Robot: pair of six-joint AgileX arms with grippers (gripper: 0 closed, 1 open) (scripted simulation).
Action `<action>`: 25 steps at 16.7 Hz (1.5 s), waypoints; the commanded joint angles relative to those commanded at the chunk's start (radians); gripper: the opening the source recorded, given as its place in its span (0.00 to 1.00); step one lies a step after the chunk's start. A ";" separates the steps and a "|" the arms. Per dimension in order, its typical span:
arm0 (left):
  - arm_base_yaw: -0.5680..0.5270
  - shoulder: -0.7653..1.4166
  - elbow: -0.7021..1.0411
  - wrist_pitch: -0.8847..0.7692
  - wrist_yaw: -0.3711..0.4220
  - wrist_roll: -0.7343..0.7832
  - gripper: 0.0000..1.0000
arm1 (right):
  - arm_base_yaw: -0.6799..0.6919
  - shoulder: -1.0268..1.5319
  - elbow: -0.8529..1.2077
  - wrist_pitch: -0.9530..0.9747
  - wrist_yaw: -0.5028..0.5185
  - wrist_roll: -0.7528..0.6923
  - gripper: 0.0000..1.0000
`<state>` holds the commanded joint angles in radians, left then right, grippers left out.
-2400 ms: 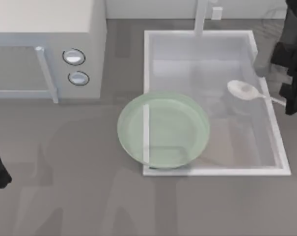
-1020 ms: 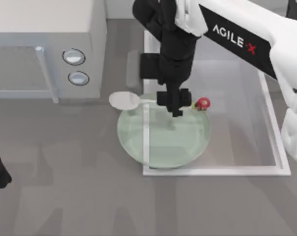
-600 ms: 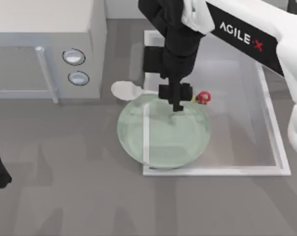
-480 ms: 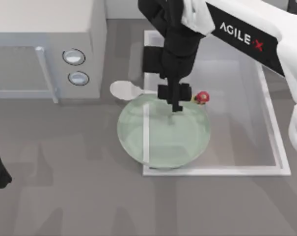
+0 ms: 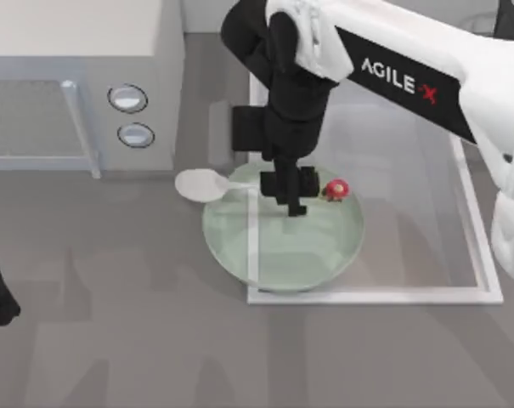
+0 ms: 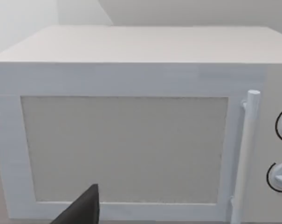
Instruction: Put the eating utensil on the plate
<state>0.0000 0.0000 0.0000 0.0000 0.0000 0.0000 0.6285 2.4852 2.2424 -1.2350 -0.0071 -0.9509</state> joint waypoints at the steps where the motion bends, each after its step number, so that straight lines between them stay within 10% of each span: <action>1: 0.000 0.000 0.000 0.000 0.000 0.000 1.00 | 0.005 0.007 -0.009 -0.001 -0.002 -0.003 0.00; 9: 0.000 0.000 0.000 0.000 0.000 0.000 1.00 | 0.014 0.035 -0.039 -0.005 -0.005 -0.009 0.00; 22: 0.000 0.000 0.000 0.000 0.000 0.000 1.00 | 0.014 0.035 -0.039 -0.005 -0.005 -0.009 0.98; 25: 0.000 0.000 0.000 0.000 0.000 0.000 1.00 | 0.014 0.035 -0.039 -0.005 -0.005 -0.009 1.00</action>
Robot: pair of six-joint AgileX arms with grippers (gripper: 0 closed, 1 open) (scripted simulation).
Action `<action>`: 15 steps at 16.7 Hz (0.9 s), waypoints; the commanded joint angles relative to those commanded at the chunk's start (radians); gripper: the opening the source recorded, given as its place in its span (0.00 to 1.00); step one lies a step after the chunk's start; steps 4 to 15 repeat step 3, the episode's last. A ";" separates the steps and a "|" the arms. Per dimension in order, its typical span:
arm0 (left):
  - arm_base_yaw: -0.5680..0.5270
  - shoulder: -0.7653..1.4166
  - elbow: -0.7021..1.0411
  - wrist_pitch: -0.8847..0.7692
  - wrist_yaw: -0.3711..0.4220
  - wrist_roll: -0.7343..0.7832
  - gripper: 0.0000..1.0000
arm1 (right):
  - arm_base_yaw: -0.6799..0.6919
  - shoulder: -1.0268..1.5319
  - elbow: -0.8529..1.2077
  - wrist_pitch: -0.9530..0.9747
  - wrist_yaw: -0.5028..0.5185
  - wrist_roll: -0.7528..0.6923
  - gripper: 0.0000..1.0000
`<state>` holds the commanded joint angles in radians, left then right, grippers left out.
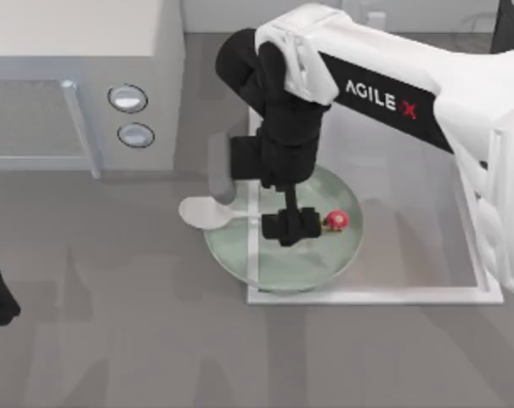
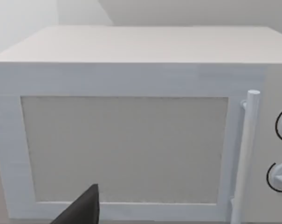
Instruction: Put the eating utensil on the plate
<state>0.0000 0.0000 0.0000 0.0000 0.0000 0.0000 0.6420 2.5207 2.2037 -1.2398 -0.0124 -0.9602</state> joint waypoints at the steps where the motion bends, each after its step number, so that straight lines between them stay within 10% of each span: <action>1: 0.000 0.000 0.000 0.000 0.000 0.000 1.00 | 0.000 0.000 0.000 0.000 0.000 0.000 1.00; 15: 0.000 0.000 0.000 0.000 0.000 0.000 1.00 | 0.000 0.000 0.000 0.000 0.000 0.000 1.00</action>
